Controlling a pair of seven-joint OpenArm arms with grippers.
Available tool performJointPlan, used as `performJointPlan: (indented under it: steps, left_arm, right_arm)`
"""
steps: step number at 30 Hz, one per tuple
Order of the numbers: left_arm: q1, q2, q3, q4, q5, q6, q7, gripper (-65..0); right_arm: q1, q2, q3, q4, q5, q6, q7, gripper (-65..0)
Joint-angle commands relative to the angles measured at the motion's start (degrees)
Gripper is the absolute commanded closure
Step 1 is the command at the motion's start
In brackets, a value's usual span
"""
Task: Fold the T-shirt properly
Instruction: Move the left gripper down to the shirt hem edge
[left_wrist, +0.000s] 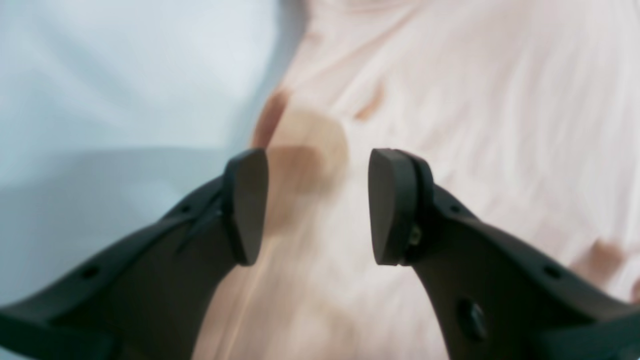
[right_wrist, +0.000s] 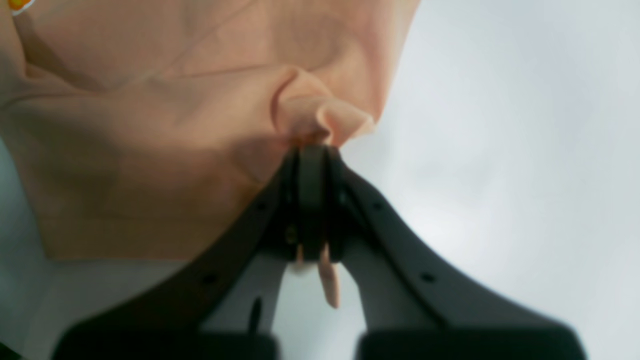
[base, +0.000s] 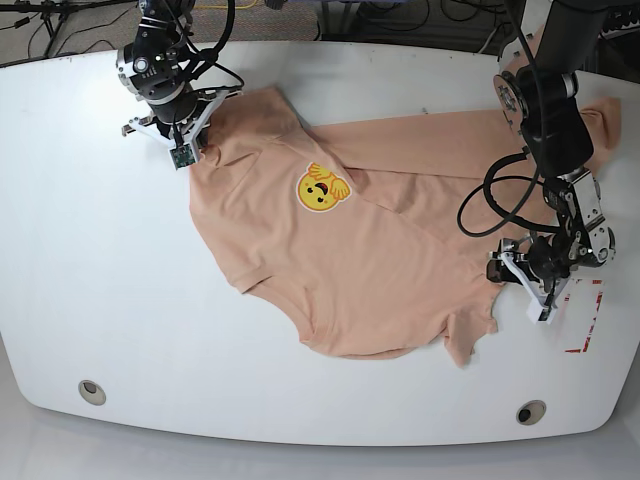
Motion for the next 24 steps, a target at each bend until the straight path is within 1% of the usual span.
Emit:
performJointPlan:
  steps: [1, 8, 16, 19, 24]
  left_arm:
    - [-2.07, -0.69, 2.56, -1.16, -0.99, -0.03, -3.01, -30.1]
    - [-2.07, -1.21, 6.86, -1.95, -0.99, -0.03, -4.86, -30.1]
    - [-2.07, -1.48, 6.95, -1.69, -0.72, 0.06, -4.95, -30.0]
    - [-2.07, -1.48, 6.95, -1.51, 0.77, 0.06, -4.95, -30.0]
    - [-2.07, -2.71, 6.95, -1.51, 2.88, -0.03, -4.95, -30.1]
  right_arm:
    - [0.23, 0.29, 0.09, 0.88, 0.62, -0.12, 1.09, -0.2]
    - [0.23, 0.29, 0.09, 0.88, 0.62, -0.12, 1.09, -0.2]
    - [0.23, 0.29, 0.09, 0.88, 0.62, -0.12, 1.09, -0.2]
    - [0.23, 0.29, 0.09, 0.88, 0.62, -0.12, 1.09, -0.2]
    - [0.23, 0.29, 0.09, 0.88, 0.62, -0.12, 1.09, -0.2]
